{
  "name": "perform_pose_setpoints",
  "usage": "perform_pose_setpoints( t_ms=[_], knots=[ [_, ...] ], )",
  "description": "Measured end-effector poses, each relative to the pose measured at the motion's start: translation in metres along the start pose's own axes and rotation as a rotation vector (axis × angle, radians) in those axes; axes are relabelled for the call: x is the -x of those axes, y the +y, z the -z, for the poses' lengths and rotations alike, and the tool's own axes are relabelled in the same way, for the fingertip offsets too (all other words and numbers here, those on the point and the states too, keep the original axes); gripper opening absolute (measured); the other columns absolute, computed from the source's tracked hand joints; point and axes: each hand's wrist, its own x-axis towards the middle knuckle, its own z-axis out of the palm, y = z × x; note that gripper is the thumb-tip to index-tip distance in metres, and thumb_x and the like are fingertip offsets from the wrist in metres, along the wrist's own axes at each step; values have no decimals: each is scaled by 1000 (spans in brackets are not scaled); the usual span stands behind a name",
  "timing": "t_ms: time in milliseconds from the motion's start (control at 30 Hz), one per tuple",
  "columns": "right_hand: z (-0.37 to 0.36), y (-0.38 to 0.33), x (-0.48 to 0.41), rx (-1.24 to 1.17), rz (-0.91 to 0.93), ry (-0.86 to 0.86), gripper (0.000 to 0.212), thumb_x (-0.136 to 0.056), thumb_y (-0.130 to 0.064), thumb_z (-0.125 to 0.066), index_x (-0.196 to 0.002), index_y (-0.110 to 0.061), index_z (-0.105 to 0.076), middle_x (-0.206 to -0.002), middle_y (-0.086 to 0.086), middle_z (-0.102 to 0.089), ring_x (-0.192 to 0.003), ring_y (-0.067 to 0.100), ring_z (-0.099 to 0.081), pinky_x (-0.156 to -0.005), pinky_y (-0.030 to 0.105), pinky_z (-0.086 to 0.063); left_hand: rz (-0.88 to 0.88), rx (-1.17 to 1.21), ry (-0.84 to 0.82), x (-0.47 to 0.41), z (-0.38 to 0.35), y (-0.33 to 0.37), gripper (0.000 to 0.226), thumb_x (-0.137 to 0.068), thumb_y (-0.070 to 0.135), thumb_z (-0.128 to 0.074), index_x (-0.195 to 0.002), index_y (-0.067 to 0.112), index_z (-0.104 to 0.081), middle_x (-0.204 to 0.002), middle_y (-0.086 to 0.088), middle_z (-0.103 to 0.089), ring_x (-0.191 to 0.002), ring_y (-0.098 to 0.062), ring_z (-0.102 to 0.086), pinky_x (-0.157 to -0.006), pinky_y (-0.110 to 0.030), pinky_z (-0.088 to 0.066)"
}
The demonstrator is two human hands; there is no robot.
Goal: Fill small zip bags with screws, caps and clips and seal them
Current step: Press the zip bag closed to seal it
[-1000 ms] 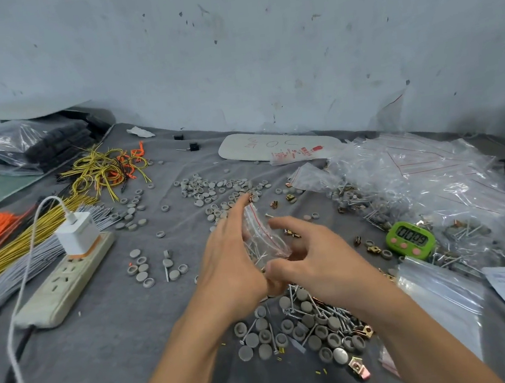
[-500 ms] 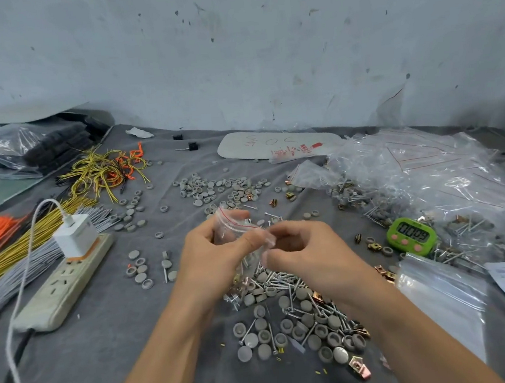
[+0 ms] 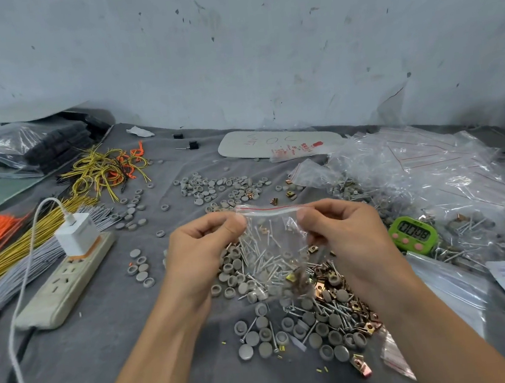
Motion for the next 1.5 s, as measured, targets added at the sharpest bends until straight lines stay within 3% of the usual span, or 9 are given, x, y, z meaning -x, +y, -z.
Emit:
perform_pose_setpoints(
  t_ms=[100, 267, 500, 600, 733, 1133, 1267, 1367, 1500],
  knots=[
    [5, 0, -3, 42, -25, -10, 7, -85, -12, -80, -79, -16, -82, -70, 5, -71, -60, 13, -59, -59, 23, -53, 15, -11, -9, 0, -2, 0, 29, -61, 27, -82, -85, 10, -80, -76, 1, -76, -70, -2, -66, -66, -11, -50],
    [14, 1, -4, 58, -30, -51, 14, -85, -11, -78, -71, -13, -80, -68, 10, -68, -63, 19, -57, -61, 30, -50, 48, -52, 44, -1, -4, 0, 13, -62, 26, -84, -71, 18, -83, -80, -1, -79, -79, -2, -73, -68, -8, -51],
    [11, 3, -6, -114, -103, -79, 27, -86, 4, -71, -63, -12, -71, -62, 6, -58, -59, 16, -47, -63, 30, -40, 66, -114, 133, -1, -10, -6, 3, -79, 15, -84, -78, 16, -81, -78, 0, -79, -76, -3, -73, -65, -8, -51],
    [7, 6, -6, -95, -101, -56, 30, -89, 2, -70, -64, -15, -71, -66, 9, -57, -62, 20, -46, -69, 38, -40, 83, -90, 71, 1, -14, -7, 3, -83, 18, -82, -80, 18, -82, -79, 1, -77, -73, -3, -68, -65, -10, -51],
    [-2, 9, -3, 16, -47, -63, 23, -90, -5, -72, -72, -18, -78, -67, 2, -64, -64, 13, -54, -66, 29, -46, 114, -115, 28, 3, -21, -8, 6, -80, 22, -85, -78, 27, -82, -75, 2, -75, -70, -5, -66, -69, -18, -52],
    [-12, 10, -1, 3, -15, -5, 17, -86, 1, -75, -71, -7, -72, -70, 11, -64, -71, 23, -57, -75, 39, -51, 122, -53, -11, 5, -31, -7, 13, -79, 7, -83, -69, 16, -82, -67, -5, -74, -59, -6, -68, -55, -13, -49],
    [-16, 10, 3, 60, 22, -75, 15, -87, -7, -76, -78, -18, -79, -79, 13, -75, -76, 21, -67, -85, 42, -58, 89, -84, -27, 4, -32, -8, 13, -80, 9, -83, -70, 17, -82, -69, -3, -75, -62, -4, -67, -57, -13, -49],
    [-16, 10, 2, 44, 10, -56, 20, -87, -3, -76, -75, -19, -80, -77, 8, -76, -73, 19, -69, -79, 37, -59, 88, -70, -76, 5, -30, -8, 6, -80, 7, -83, -80, 14, -83, -80, -10, -78, -72, -12, -72, -65, -18, -55],
    [-12, 10, -1, -15, -47, 12, 20, -87, 1, -75, -73, -13, -80, -72, 10, -73, -65, 17, -66, -71, 33, -56, 105, -69, -59, 4, -23, -7, 9, -76, 3, -84, -81, 11, -83, -79, -13, -78, -67, -13, -72, -62, -19, -54]
  ],
)
